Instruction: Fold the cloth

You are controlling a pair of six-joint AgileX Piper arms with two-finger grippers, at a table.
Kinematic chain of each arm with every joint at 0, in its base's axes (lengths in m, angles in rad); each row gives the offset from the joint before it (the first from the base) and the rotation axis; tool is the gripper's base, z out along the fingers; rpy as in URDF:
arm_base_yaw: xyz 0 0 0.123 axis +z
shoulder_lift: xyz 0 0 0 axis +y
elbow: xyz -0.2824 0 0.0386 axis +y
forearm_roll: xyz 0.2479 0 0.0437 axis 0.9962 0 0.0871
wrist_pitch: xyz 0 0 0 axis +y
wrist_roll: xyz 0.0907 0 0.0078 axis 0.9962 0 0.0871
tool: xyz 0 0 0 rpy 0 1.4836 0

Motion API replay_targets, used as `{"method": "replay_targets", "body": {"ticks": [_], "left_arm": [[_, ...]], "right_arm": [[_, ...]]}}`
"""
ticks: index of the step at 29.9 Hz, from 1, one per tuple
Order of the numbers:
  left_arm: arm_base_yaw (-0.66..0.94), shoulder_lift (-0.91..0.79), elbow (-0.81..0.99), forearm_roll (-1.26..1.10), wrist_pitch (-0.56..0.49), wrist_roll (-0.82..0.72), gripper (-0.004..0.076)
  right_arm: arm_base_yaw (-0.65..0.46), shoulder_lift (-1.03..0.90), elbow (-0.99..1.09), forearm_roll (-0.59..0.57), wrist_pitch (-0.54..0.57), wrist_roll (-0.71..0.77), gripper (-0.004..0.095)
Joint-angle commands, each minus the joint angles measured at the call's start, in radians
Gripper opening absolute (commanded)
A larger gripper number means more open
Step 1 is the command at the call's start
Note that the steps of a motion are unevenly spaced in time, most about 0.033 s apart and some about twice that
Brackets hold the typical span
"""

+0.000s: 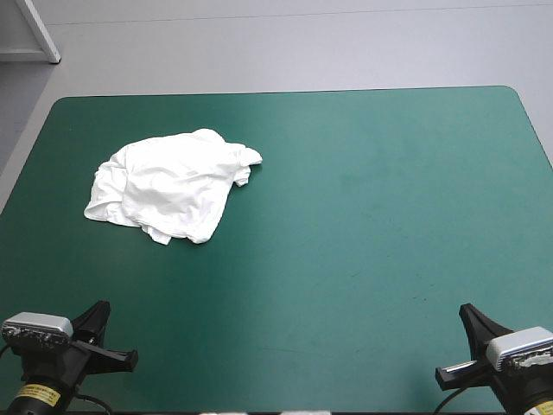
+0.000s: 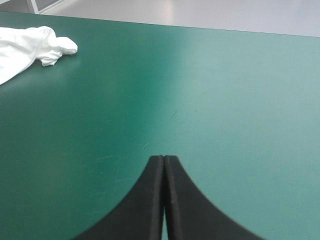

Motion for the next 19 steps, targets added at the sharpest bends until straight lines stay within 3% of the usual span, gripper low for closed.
{"method": "replay_targets", "body": {"ticks": [1,13,19], "left_arm": [[-0.007,0.018,-0.024,-0.008,-0.072,-0.003,0.0019],[-0.007,0.037,-0.05,-0.008,-0.066,-0.003,0.002],[-0.007,0.194,-0.175,-0.008,-0.066,-0.003,0.0056]], "right_arm": [[0.002,0.02,-0.031,0.008,-0.074,-0.004,-0.0017],[0.002,0.02,-0.031,0.008,-0.074,-0.004,-0.0017],[0.002,0.02,-0.031,0.008,-0.074,-0.004,-0.0017]]}}
